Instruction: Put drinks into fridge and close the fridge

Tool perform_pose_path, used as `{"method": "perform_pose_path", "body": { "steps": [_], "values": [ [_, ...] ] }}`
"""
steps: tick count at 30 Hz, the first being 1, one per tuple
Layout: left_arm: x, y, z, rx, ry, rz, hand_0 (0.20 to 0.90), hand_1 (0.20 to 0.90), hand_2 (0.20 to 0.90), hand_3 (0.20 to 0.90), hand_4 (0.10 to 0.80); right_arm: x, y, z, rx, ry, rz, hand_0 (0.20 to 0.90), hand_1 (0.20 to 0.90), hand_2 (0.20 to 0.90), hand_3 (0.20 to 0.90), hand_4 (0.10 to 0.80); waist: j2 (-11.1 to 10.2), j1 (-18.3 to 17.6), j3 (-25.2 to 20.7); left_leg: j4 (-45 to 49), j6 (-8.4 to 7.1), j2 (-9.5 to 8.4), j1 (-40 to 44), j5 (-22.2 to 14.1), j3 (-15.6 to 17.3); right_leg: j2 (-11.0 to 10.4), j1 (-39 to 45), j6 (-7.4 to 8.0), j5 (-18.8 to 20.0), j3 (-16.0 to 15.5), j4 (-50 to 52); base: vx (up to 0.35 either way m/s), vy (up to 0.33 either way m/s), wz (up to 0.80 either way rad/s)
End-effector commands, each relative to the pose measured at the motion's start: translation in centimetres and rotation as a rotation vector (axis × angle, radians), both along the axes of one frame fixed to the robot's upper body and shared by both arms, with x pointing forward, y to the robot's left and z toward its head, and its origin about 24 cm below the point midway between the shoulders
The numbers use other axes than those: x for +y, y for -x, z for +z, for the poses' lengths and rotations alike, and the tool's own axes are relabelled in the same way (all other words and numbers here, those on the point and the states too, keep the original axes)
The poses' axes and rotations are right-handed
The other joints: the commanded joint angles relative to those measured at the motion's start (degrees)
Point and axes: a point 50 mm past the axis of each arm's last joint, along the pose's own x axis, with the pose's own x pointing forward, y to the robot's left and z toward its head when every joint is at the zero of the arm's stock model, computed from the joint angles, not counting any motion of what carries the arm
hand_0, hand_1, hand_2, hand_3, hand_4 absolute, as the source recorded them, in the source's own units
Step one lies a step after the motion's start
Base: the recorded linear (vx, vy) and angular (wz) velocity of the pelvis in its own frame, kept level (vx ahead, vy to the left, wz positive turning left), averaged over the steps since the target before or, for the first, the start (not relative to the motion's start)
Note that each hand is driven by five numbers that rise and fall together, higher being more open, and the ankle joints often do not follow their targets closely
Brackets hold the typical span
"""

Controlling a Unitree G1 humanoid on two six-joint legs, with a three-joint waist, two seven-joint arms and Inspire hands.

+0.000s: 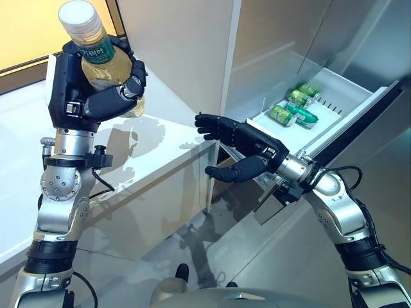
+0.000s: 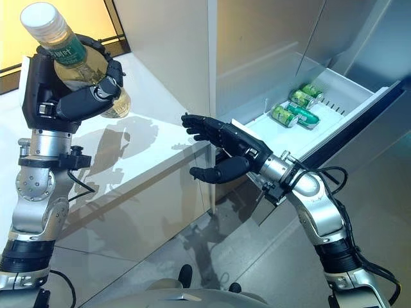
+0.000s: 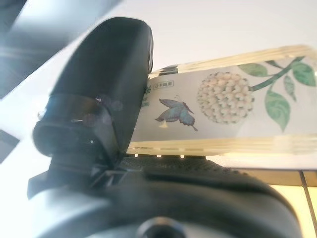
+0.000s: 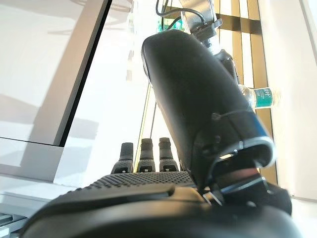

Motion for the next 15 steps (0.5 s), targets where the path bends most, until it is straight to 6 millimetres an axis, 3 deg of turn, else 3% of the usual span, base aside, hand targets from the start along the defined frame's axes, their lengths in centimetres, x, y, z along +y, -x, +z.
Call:
{"method": "perform_pose_path", "body": {
  "steps": [1, 15],
  "values": [
    [-1.6, 1.9, 5.6, -0.327, -0.038, -0.132, 0.3, 0.3, 0.3, 0.2, 0.1, 2.0, 0.3, 4.1, -0.152, -0.141, 0.092, 0.9, 0.9, 0.9, 0.9, 0.8, 0.54, -0.81, -7.1, 0.07, 3.39, -4.86, 1.56, -4.51, -0.87, -0.95, -2.41, 3.01, 3.11, 0.25, 1.51, 0.0, 0.0, 0.0],
    [-4.2, 0.8, 4.2, -0.231, -0.054, -0.283, 0.3, 0.3, 0.3, 0.2, 0.1, 4.7, -1.2, 4.8, -0.12, -0.153, 0.098, 0.9, 0.9, 0.9, 0.9, 0.8, 0.29, 0.42, -7.01, 0.07, 3.55, -4.95, 1.89, -4.53, -1.32, -1.09, -1.87, 2.83, 2.97, -0.53, 1.42, 0.002, -0.002, 0.01]
  ]
}}
